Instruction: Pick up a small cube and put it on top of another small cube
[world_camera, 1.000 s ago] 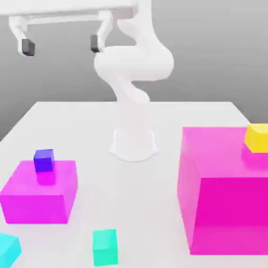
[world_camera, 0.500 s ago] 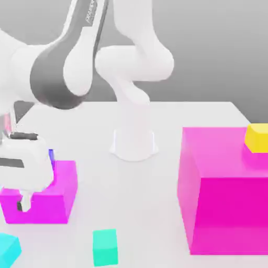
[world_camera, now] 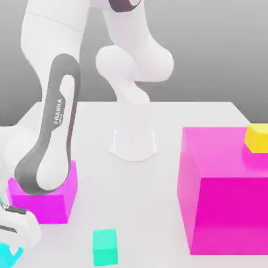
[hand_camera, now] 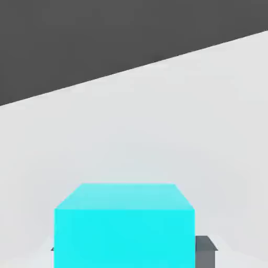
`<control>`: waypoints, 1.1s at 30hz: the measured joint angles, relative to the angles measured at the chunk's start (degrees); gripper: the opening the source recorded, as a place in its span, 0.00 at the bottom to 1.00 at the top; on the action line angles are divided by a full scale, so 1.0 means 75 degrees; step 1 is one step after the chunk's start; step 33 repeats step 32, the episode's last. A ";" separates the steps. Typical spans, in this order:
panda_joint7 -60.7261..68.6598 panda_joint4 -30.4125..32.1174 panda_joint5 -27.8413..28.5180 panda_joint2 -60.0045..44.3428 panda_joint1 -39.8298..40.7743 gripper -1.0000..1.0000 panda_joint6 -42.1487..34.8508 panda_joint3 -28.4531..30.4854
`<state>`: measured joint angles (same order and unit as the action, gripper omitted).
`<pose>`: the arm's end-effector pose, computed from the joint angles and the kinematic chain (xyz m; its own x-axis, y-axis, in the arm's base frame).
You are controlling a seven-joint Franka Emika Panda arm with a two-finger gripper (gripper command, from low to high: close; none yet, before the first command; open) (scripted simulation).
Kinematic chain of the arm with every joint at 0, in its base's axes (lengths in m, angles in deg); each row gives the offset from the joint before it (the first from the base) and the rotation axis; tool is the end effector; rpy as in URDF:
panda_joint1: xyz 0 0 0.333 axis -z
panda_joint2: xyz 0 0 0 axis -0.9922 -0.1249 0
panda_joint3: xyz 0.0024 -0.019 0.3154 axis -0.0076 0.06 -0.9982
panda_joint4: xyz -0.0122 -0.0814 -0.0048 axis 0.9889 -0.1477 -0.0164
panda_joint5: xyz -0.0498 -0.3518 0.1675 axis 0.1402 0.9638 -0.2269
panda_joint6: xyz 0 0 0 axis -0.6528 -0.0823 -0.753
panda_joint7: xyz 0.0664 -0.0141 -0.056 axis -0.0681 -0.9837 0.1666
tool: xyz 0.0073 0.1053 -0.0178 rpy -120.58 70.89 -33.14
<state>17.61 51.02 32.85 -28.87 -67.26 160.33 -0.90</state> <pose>0.4676 -0.2935 0.1358 0.4878 -0.8730 -0.0005 -0.8730 -0.4878 0.0002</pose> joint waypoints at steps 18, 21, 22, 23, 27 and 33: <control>0.0325 0.0889 0.1311 0.4336 -0.3631 0.00 -0.3310 -0.1854; 0.0578 0.0940 0.1583 0.5421 -0.4643 0.00 -0.4279 -0.2515; 0.0662 0.0958 0.1675 0.5782 -0.4884 0.00 -0.4597 -0.2764; 0.0673 0.0958 0.1652 0.5782 -0.4884 0.00 -0.4602 -0.2763; 0.0878 0.1442 0.1894 0.6517 -0.5570 0.00 -0.4776 -0.3520; 0.0872 0.1814 0.1928 0.6372 -0.5634 1.00 -0.4259 -0.3600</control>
